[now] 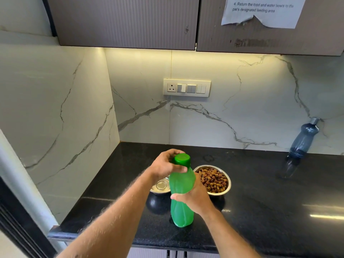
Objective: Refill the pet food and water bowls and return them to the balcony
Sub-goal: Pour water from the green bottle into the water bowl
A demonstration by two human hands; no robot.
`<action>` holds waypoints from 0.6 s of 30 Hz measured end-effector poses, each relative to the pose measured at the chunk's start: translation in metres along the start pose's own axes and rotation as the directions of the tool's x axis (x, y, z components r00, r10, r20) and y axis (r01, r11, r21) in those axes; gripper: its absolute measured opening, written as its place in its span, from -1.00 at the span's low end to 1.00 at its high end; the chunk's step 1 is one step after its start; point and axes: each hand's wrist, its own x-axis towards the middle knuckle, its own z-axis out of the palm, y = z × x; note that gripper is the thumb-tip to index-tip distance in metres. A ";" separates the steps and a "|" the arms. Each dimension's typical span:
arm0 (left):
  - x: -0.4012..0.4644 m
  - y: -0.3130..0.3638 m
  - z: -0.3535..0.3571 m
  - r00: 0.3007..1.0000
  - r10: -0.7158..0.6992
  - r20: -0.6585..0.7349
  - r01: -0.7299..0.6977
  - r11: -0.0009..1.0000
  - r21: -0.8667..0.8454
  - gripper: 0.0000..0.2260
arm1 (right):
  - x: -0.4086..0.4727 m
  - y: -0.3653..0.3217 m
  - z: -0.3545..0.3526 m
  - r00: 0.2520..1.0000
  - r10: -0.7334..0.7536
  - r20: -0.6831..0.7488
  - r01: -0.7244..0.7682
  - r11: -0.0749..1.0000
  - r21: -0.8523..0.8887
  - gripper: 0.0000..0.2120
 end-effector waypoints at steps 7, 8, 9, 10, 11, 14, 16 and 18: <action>0.003 -0.006 0.007 0.998 0.063 0.013 -0.064 0.995 0.075 -0.30 | 0.001 -0.001 0.000 1.000 0.003 -0.016 -0.003 1.000 -0.013 -0.05; 0.003 -0.005 0.005 0.996 0.073 0.045 -0.078 0.990 0.117 -0.29 | 0.001 -0.001 0.000 1.000 -0.001 -0.016 0.001 1.000 -0.017 -0.05; 0.003 -0.004 0.002 0.995 0.081 0.051 -0.087 0.986 0.144 -0.31 | 0.001 -0.001 0.000 1.000 -0.005 -0.011 0.005 1.000 -0.022 -0.05; 0.004 -0.004 0.000 0.996 0.079 0.031 -0.083 0.985 0.153 -0.36 | 0.001 -0.001 0.000 1.000 -0.007 -0.007 0.006 1.000 -0.028 -0.04; 0.004 -0.004 0.000 0.998 0.069 -0.004 -0.068 0.988 0.137 -0.43 | 0.002 -0.001 0.000 1.000 -0.005 -0.003 0.005 1.000 -0.030 -0.04; 0.001 -0.003 0.008 0.981 0.064 -0.181 -0.015 0.966 0.259 -0.47 | 0.003 -0.001 0.001 1.000 -0.003 0.000 0.003 0.999 -0.041 -0.01; 0.002 -0.001 0.017 0.955 0.105 -0.278 0.007 0.927 0.374 -0.42 | 0.003 -0.002 0.001 1.000 -0.014 0.012 0.014 0.998 -0.063 0.01; 0.003 0.002 0.023 0.949 0.110 -0.295 0.021 0.913 0.408 -0.41 | 0.003 -0.001 0.001 1.000 -0.022 0.016 0.023 0.997 -0.067 0.02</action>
